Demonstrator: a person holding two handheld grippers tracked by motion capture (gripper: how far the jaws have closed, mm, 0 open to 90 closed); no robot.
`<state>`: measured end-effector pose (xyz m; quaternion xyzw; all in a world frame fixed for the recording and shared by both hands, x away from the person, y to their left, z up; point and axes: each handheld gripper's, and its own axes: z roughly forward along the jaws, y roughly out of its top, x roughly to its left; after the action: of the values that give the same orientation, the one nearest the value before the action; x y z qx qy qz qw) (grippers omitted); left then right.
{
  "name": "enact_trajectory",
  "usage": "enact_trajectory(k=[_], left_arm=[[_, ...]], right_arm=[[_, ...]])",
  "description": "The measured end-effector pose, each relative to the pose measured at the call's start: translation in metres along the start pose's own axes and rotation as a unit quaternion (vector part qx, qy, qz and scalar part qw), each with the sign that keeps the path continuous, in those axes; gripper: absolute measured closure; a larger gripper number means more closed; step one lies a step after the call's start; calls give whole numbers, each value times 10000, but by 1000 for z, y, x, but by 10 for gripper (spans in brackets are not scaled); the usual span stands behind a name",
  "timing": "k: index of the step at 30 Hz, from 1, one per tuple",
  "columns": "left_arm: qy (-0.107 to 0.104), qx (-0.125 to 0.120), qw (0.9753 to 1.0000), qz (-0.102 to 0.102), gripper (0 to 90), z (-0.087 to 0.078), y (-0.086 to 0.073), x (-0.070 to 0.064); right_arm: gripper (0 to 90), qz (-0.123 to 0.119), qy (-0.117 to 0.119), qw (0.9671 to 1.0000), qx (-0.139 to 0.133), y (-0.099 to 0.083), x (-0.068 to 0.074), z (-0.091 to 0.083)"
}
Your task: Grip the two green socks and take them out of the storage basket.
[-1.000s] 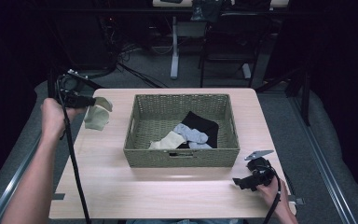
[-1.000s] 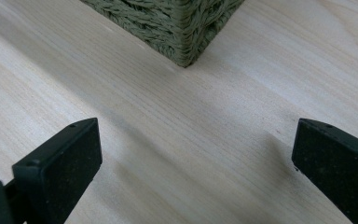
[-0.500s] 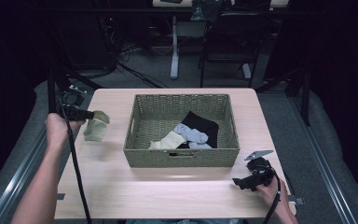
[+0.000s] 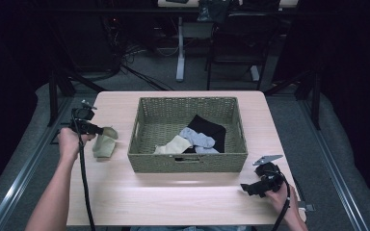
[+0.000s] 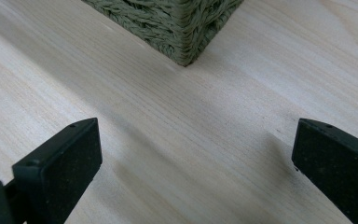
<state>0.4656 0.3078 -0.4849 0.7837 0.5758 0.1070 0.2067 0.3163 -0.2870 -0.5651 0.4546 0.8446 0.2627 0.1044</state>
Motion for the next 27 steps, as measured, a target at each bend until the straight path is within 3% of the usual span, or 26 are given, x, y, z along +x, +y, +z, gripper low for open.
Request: enact_trajectory(k=[7,9,12,18,23,27], left_arm=[[-107,118,9995,-257,798,21,-9,7],[-121,116,9994,-307,710,21,-11,8],[-110,54,9995,-289,504,14,-11,6],[-157,-362,9992,-91,213,-22,-1,-6],[-231,-753,9968,157,153,-54,15,-28],[-248,-925,9946,403,108,-69,30,-50]], right_arm=[[8,14,-18,10000,-13,0,0,1],[8,0,-4,10000,3,0,0,0],[8,13,-1,10000,-5,-1,0,0],[8,7,-10,10000,5,0,0,1],[8,9,-12,10000,-3,0,0,1],[8,-3,-9,10000,5,0,0,0]])
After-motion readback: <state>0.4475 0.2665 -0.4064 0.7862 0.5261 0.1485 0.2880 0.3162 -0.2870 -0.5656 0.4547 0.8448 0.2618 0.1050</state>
